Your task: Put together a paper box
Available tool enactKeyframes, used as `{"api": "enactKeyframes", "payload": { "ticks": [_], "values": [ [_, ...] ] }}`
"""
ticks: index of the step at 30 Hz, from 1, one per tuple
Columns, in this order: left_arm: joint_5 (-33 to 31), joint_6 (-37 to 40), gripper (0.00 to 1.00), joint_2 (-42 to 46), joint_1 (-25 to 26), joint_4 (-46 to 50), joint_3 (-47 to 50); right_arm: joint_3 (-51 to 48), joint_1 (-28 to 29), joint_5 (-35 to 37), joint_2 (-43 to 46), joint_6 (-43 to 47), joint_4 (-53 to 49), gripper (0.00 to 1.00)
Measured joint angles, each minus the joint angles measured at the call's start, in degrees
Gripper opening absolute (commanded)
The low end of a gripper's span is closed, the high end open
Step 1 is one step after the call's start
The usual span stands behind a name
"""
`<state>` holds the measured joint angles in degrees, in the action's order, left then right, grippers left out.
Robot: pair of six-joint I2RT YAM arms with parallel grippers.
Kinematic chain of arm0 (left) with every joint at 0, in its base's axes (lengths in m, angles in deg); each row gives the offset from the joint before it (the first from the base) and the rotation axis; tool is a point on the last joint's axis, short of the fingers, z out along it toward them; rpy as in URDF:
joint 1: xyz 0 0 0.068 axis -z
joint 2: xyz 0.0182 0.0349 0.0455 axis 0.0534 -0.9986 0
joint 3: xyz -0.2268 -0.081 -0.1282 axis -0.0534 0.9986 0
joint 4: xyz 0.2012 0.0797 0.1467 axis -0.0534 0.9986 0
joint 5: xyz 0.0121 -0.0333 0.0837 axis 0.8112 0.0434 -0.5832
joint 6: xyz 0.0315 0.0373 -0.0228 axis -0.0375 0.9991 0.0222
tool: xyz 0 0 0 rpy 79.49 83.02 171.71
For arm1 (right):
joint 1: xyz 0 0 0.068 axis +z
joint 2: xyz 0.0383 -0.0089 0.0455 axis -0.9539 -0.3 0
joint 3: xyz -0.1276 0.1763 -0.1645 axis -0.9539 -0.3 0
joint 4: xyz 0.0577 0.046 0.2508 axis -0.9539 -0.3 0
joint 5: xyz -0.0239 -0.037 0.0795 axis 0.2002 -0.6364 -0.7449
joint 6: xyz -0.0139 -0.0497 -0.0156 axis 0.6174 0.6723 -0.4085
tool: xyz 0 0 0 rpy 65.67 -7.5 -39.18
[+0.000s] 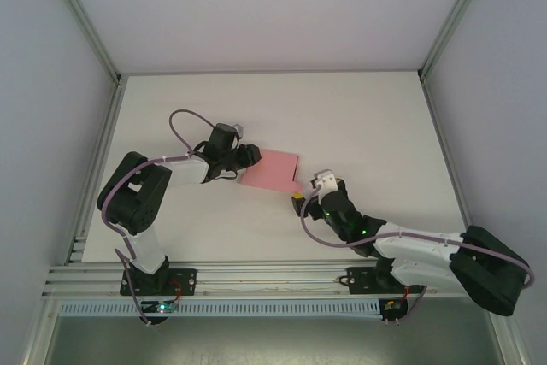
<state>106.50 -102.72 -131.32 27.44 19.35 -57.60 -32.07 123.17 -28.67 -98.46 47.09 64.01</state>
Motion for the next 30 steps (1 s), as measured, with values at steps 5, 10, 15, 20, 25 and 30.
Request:
{"api": "enactKeyframes", "payload": {
  "ticks": [5,10,15,20,25,30],
  "values": [
    [-0.33,-0.17,0.36,0.00,-0.02,-0.46,0.35,-0.26,-4.11,-2.40,6.03,-3.04,-1.09,0.98],
    [-0.55,-0.17,0.32,0.26,-0.02,-2.25,1.51,0.52,-10.25,-6.43,3.45,-7.72,-1.11,0.98],
    [-0.33,-0.98,0.22,0.42,-0.15,-5.35,3.28,6.40,-13.57,-11.54,-5.73,-11.26,-1.53,0.98],
    [2.40,-2.86,0.12,0.42,-1.79,-11.65,6.71,13.14,-15.74,-16.76,-13.38,-13.68,-1.03,0.98],
    [5.55,-4.63,0.08,0.42,-3.85,-17.38,9.94,15.93,-17.55,-20.65,-17.11,-16.04,-1.51,0.98],
    [6.82,-5.35,0.07,0.31,-4.55,-19.47,11.04,19.15,-18.95,-26.03,-21.53,-19.02,-2.40,0.98]
  ]
}}
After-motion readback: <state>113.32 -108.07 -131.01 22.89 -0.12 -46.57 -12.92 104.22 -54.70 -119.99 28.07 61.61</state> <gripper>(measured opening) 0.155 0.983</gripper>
